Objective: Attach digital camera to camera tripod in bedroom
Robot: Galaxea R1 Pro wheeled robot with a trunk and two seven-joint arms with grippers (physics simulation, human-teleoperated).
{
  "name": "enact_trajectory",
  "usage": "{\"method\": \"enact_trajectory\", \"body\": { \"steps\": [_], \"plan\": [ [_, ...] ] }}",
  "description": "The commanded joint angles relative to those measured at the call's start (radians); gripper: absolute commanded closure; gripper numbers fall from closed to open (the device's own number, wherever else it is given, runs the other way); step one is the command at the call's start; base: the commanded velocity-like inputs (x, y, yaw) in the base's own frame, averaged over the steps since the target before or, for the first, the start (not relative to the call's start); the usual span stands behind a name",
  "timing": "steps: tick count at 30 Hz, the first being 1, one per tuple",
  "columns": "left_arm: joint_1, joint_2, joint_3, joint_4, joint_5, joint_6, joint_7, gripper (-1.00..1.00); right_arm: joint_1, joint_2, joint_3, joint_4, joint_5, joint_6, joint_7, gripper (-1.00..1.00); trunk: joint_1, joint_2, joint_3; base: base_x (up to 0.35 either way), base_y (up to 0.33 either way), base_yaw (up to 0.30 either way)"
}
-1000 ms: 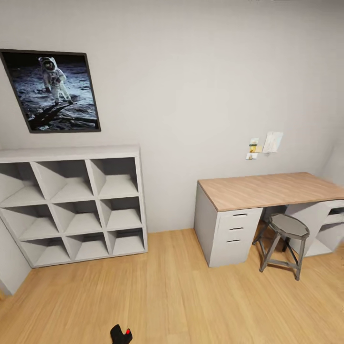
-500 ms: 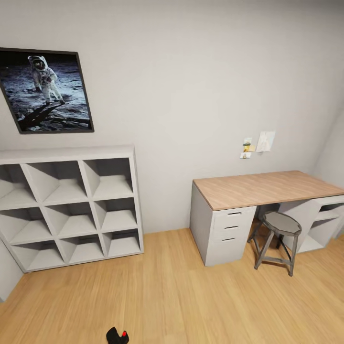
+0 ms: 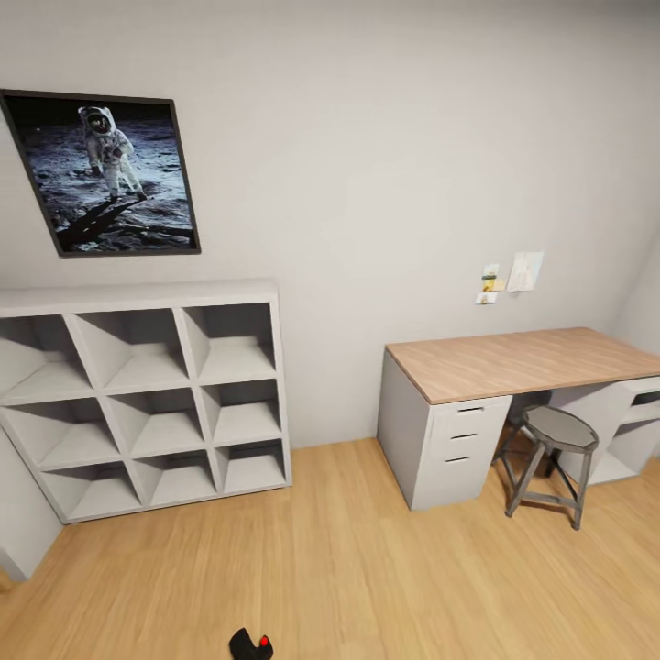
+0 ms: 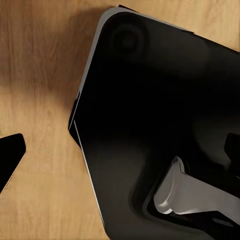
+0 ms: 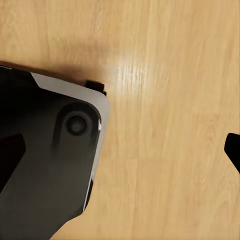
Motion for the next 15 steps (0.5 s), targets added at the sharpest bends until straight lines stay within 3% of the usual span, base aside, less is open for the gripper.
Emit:
{"method": "enact_trajectory", "body": {
  "steps": [1,15],
  "plan": [
    [0.0,0.0,0.003,-0.001,0.004,-0.001,0.0,-1.0,-0.002,0.0,-0.008,0.003,0.007,-0.005,0.0,-1.0,0.001,-0.002,-0.002,0.015,0.322,0.0],
    [0.0,0.0,0.003,-0.001,0.006,0.002,0.002,-1.0,-0.002,-0.001,-0.008,0.003,0.007,-0.006,-0.001,-1.0,0.001,-0.002,-0.002,0.125,0.327,0.0]
  ]
}}
